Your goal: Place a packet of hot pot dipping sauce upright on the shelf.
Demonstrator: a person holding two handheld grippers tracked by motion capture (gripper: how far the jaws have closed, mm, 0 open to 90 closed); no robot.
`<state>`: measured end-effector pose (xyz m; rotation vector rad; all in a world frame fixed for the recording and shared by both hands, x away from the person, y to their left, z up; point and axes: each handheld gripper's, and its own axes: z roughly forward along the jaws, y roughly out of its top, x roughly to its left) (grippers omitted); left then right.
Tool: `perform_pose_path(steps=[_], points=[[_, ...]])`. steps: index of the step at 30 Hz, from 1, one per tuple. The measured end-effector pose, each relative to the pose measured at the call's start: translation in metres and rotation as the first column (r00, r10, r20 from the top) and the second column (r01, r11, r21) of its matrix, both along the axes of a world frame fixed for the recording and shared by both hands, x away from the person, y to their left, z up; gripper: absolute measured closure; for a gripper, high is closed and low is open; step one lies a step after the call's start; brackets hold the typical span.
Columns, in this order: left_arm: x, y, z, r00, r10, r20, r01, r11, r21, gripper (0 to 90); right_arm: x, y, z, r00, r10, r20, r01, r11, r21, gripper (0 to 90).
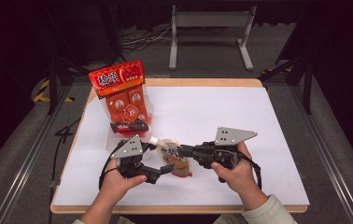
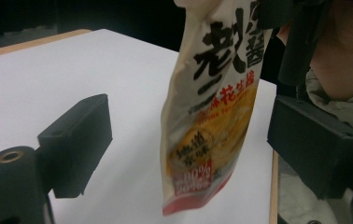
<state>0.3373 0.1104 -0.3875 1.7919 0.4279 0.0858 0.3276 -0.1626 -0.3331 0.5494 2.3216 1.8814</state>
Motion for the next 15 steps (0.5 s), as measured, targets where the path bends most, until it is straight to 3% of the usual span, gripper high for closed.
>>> perform_pose_path(steps=[4,9,12,14,15], points=[[0.0004,-0.004,-0.0009,0.9993,-0.039,0.002,0.039,0.9991,-0.02,22.7,-0.0011,0.0022,-0.0014,0.9999,0.009,0.007,-0.009,0.9999,0.007,89.5],[0.0013,-0.0074,-0.0022,0.9975,-0.069,0.014,0.069,0.9975,-0.014,33.5,0.0,0.0014,-0.0023,0.9999,0.005,0.011,-0.006,0.9999,0.012,89.5],[0.0006,-0.0069,-0.001,0.9978,-0.064,0.019,0.064,0.9977,-0.023,41.2,0.0003,0.0009,-0.0028,0.9999,0.001,0.015,-0.001,0.9999,0.014,89.5],[-0.0005,-0.005,0.0008,0.9981,-0.039,0.048,0.04,0.9992,-0.005,48.4,0.0,0.0006,-0.0031,0.9996,-0.005,0.027,0.005,0.9998,0.02,89.5],[-0.0013,-0.0039,0.0016,0.9982,-0.039,0.047,0.039,0.9992,-0.005,56.3,0.0002,-0.0003,-0.0029,0.9994,-0.012,0.032,0.011,0.9996,0.025,89.6]])
